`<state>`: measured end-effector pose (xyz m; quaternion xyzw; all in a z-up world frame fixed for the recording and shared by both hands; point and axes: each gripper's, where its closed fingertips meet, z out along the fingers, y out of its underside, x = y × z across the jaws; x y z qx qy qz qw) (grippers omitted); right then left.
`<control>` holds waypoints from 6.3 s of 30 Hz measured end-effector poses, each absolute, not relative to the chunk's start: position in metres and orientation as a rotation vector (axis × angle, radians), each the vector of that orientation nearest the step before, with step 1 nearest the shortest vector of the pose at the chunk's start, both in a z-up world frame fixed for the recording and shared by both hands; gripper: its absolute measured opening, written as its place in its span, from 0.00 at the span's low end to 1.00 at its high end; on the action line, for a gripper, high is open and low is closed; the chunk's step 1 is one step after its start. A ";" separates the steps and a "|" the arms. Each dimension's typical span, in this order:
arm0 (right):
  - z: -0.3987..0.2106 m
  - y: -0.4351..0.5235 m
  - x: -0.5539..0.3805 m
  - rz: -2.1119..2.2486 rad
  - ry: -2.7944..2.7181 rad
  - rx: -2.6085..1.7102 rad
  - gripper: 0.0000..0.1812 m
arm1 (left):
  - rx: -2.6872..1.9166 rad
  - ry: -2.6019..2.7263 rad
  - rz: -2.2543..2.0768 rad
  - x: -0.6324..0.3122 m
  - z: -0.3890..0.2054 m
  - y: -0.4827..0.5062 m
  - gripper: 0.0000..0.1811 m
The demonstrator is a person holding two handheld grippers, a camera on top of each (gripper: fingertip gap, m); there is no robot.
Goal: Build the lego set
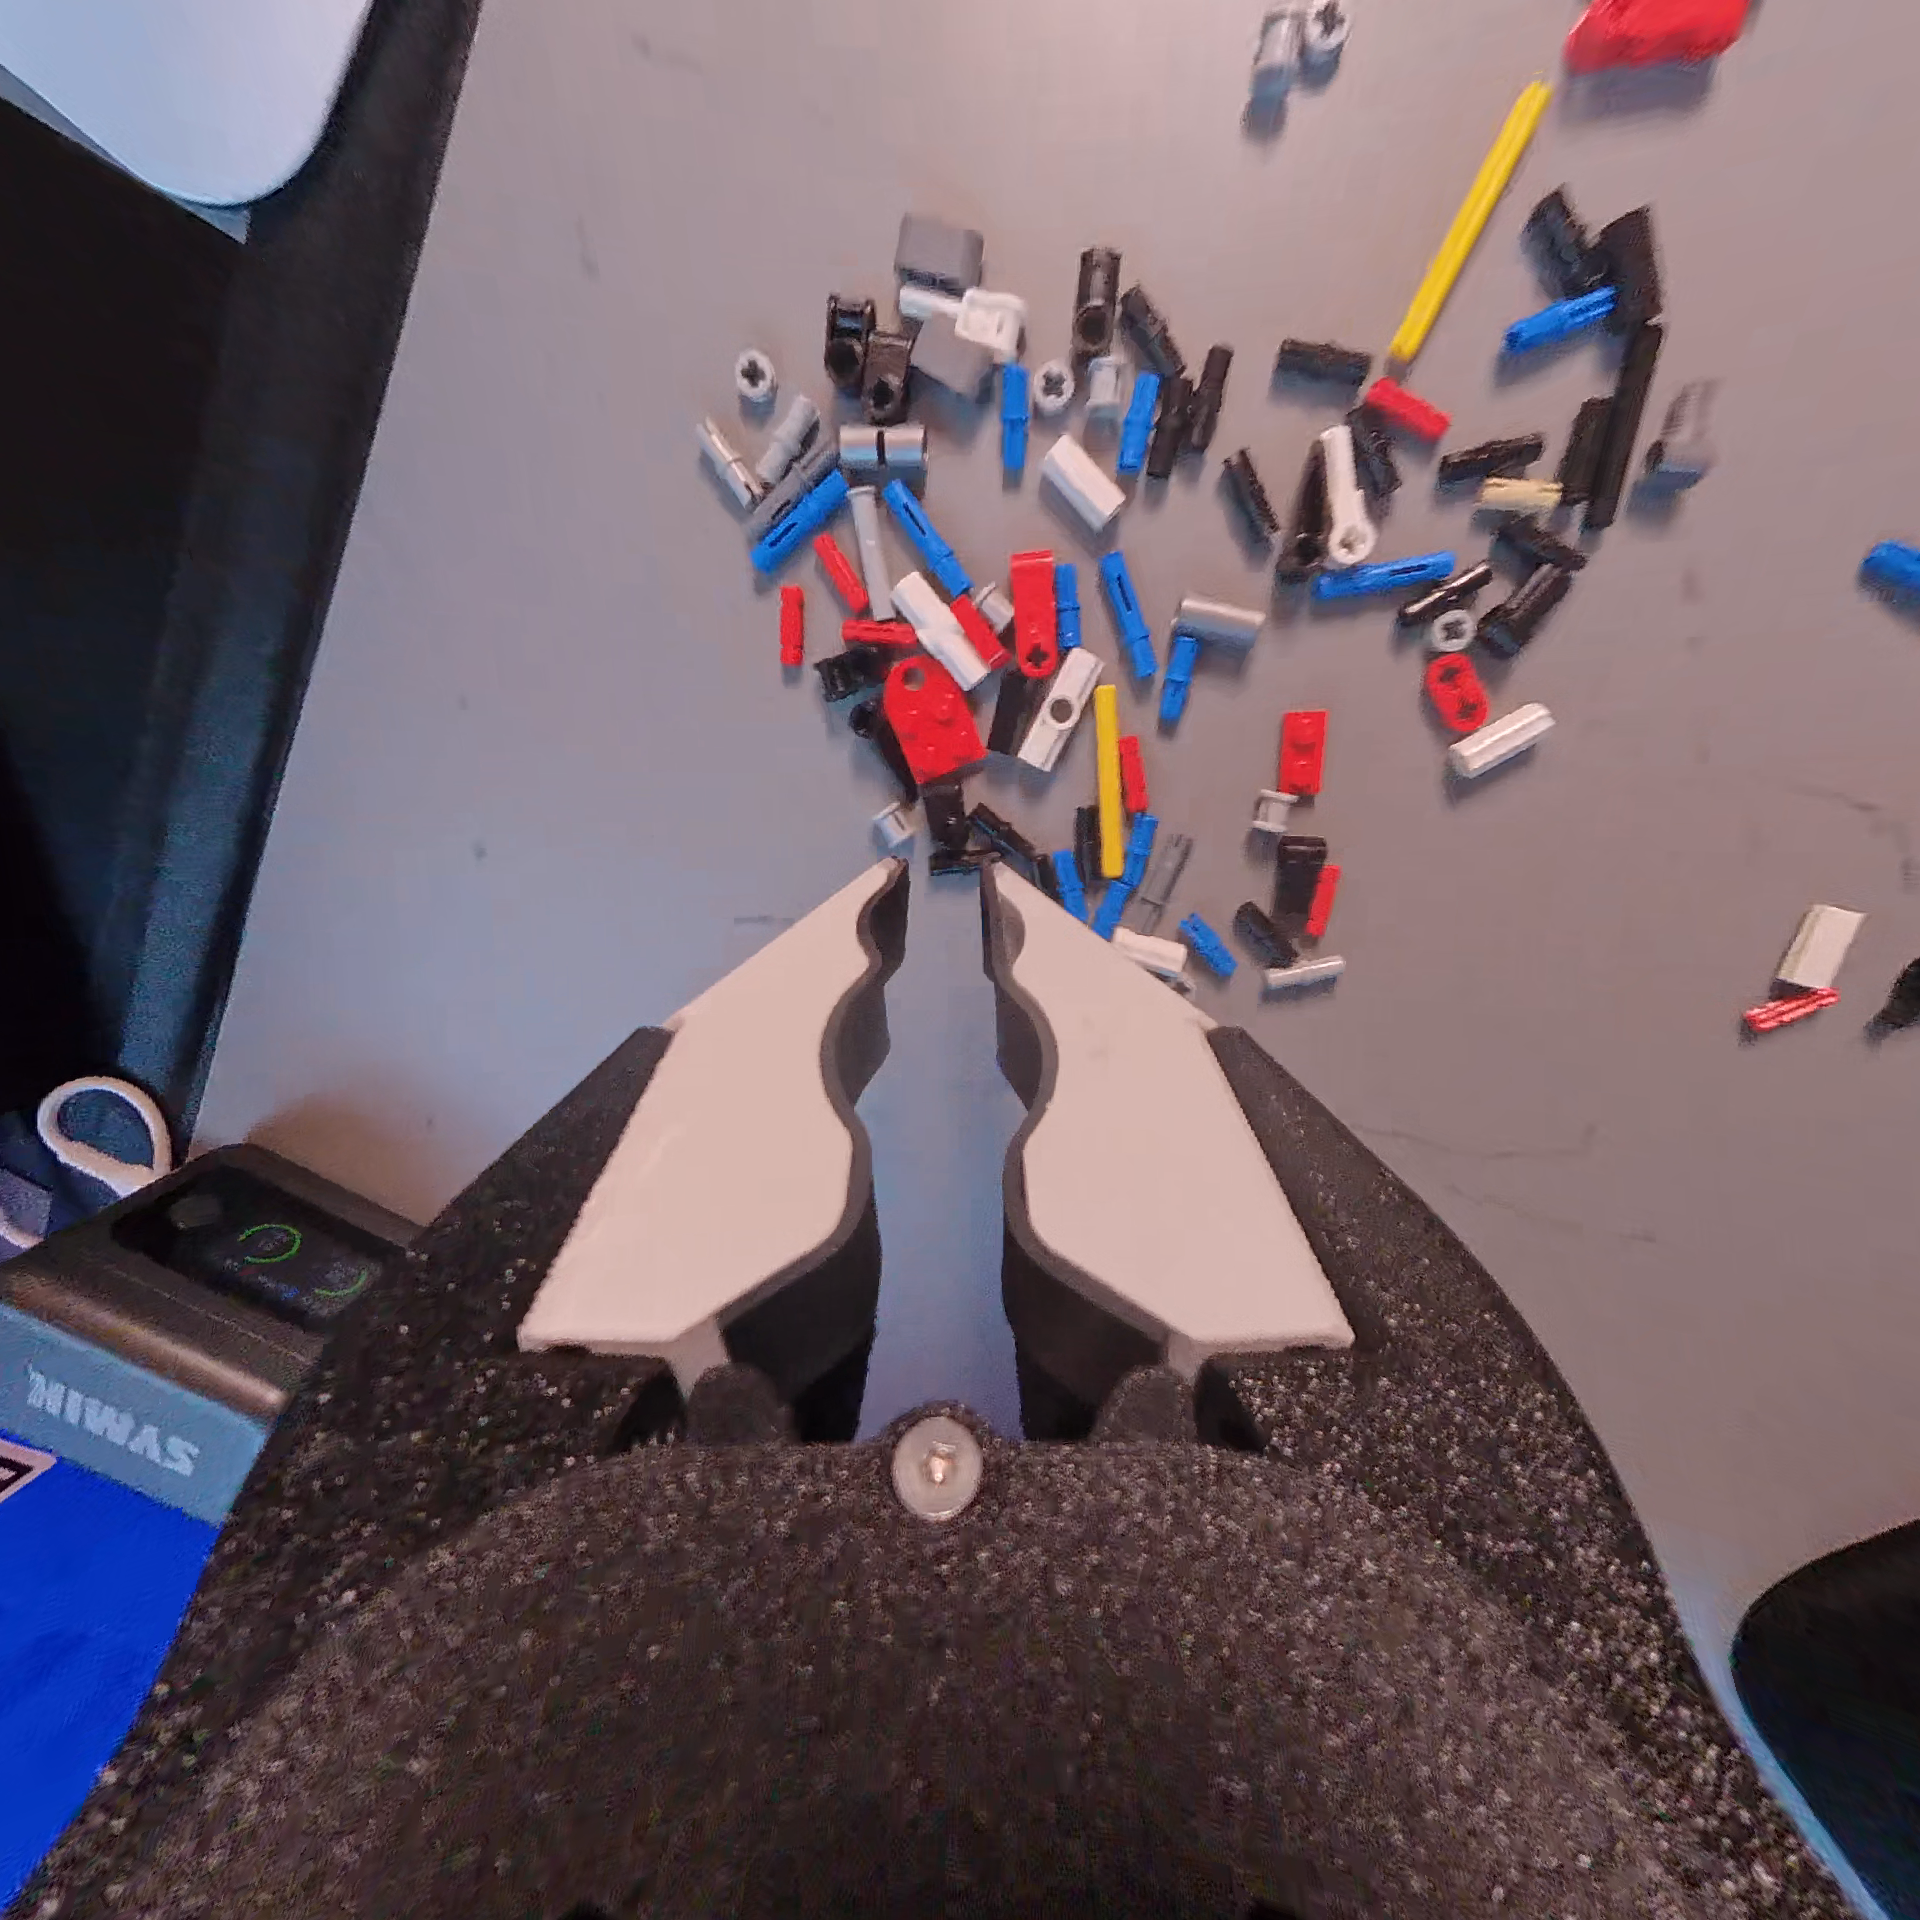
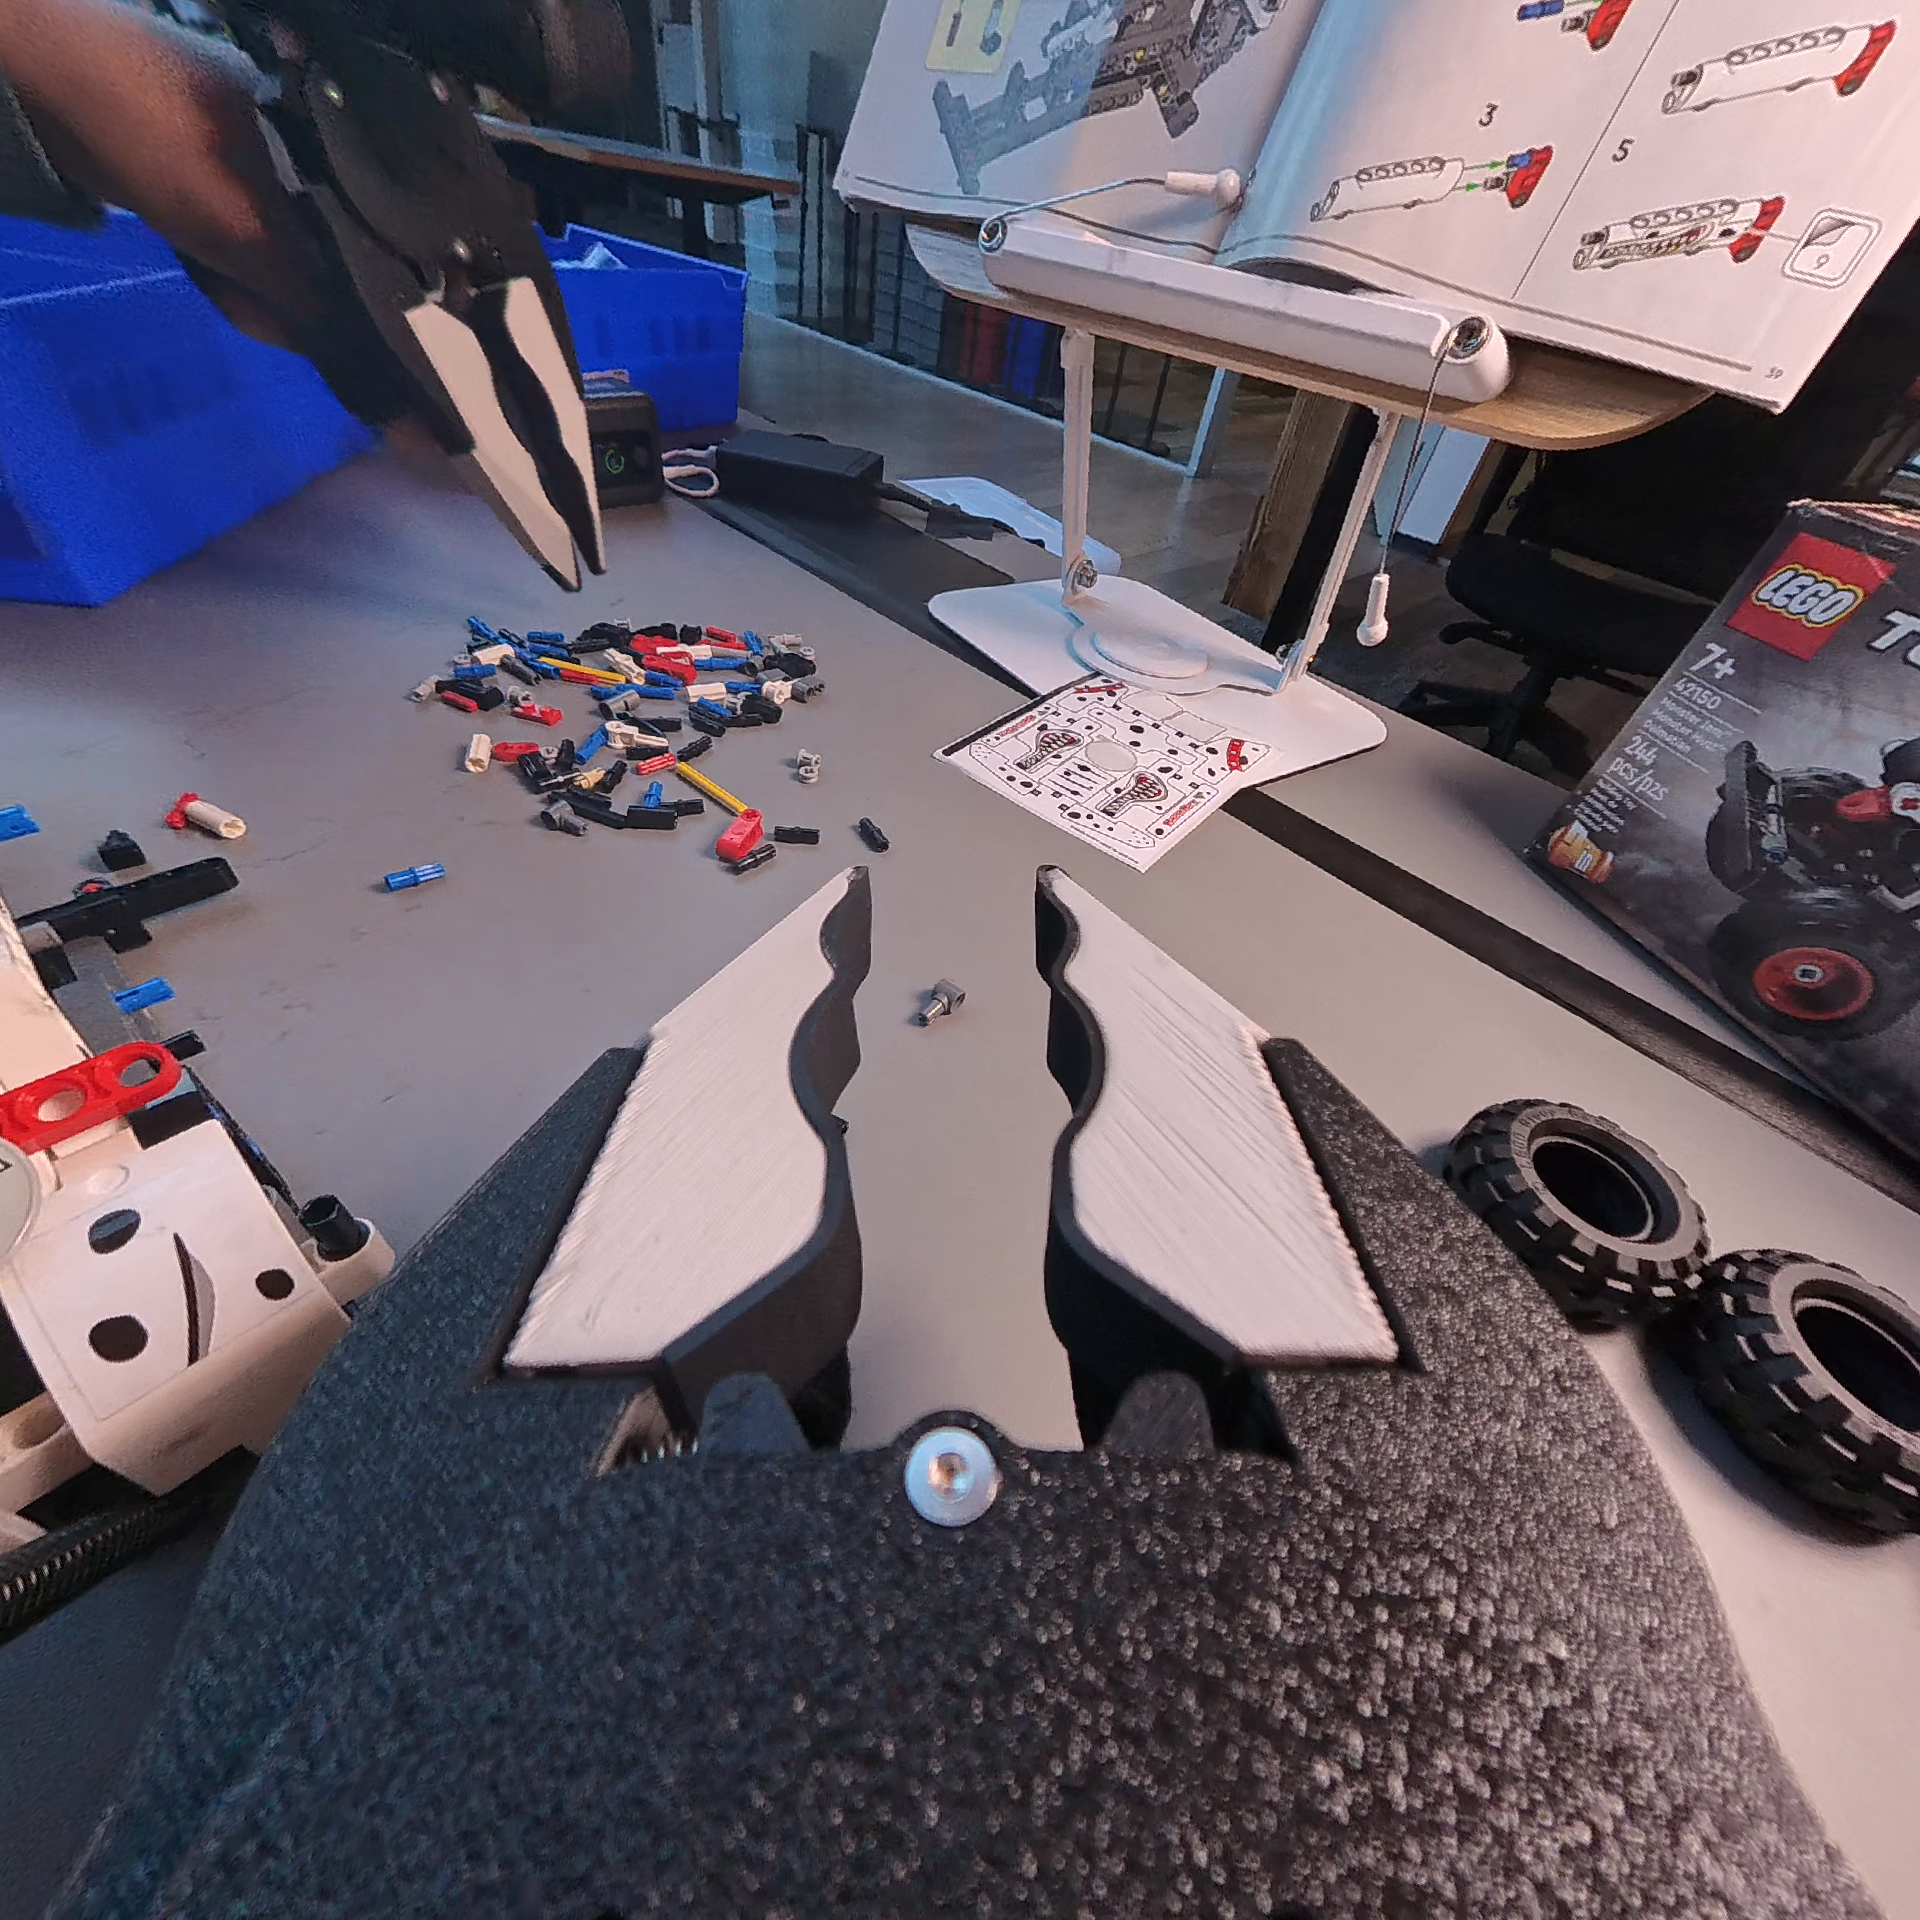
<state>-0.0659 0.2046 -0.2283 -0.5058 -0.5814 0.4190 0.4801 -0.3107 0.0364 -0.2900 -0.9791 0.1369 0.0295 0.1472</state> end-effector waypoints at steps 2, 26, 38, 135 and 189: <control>-0.228 0.205 -0.066 1.027 -1.418 -1.236 0.17 | -2.850 0.395 0.051 -0.315 -0.301 0.037 0.07; -0.230 0.204 -0.067 1.027 -1.428 -1.243 0.17 | -2.741 0.389 0.078 -0.315 -0.282 0.045 0.04; -0.231 0.204 -0.066 1.013 -1.431 -1.249 0.17 | -2.676 0.191 -0.098 -0.314 -0.277 0.045 0.04; -0.301 0.199 -0.120 0.598 -2.700 -0.932 0.17 | -2.070 0.070 -0.316 -0.132 -0.261 -0.016 0.10; -0.262 0.178 0.045 0.351 -2.548 -1.022 0.44 | -2.311 0.113 -0.016 -0.215 -0.287 0.043 0.14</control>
